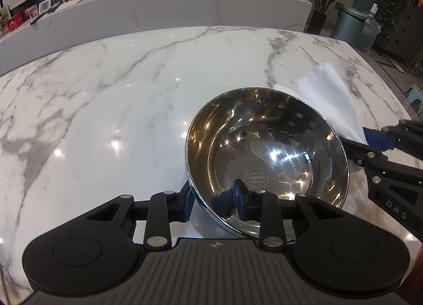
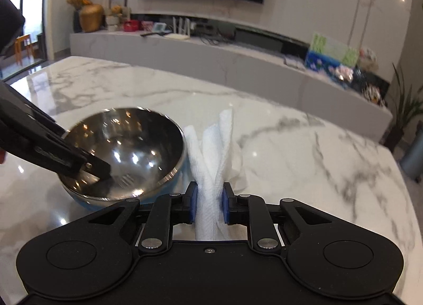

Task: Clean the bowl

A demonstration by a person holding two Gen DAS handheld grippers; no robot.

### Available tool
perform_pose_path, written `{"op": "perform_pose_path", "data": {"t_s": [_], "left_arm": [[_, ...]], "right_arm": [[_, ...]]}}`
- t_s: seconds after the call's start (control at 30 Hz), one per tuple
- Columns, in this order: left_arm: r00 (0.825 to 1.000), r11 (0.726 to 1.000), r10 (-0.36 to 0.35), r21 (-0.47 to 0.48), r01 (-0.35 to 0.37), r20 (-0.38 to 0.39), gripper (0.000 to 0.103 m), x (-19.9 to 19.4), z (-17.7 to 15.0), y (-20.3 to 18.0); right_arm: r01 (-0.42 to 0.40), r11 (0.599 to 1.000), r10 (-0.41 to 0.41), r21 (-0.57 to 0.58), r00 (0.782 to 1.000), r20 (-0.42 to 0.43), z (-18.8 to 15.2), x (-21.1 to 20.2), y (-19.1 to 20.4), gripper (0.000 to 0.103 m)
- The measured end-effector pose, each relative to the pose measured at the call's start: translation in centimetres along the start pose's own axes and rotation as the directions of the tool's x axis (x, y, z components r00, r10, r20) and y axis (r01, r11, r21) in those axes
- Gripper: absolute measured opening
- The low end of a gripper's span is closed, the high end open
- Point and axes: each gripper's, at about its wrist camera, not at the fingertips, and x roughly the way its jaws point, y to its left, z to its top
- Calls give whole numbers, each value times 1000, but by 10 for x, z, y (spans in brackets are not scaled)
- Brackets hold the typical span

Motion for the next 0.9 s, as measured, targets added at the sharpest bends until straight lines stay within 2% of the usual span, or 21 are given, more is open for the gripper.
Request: {"op": "perform_pose_path", "data": {"t_s": [0.17,0.5,0.57,0.6,0.7,0.83,0.87,0.9], "left_arm": [[1000,1000,-1,3,1,1,29,0,0,1],[1000,1000,-4,-4,4,-2,29,-1,-1,3],[1000,999,-17,-29,16,-15,34,0,-1,5],[999,999,-27,-48,25,-27,39,1,-2,7],[998,995,-50,-90,45,-46,42,1,-4,10],[997,995,-51,-89,47,-49,40,1,-5,11],[998,996,-49,-82,46,-46,38,0,-5,10],[998,996,-50,-70,47,-38,31,0,-4,10]], "right_arm": [[-27,1000,27,-7,1000,-10,0,2,0,16],[-70,996,64,-59,994,-91,-10,13,14,16],[-74,995,67,-67,993,-101,-12,15,16,16],[-75,995,67,-68,992,-105,-12,15,16,16],[-76,995,68,-68,992,-109,-13,15,16,16],[-74,995,66,-72,992,-112,-13,15,17,16],[-72,995,63,-75,992,-111,-13,15,17,16],[-69,995,60,-76,992,-109,-13,14,17,16]]}}
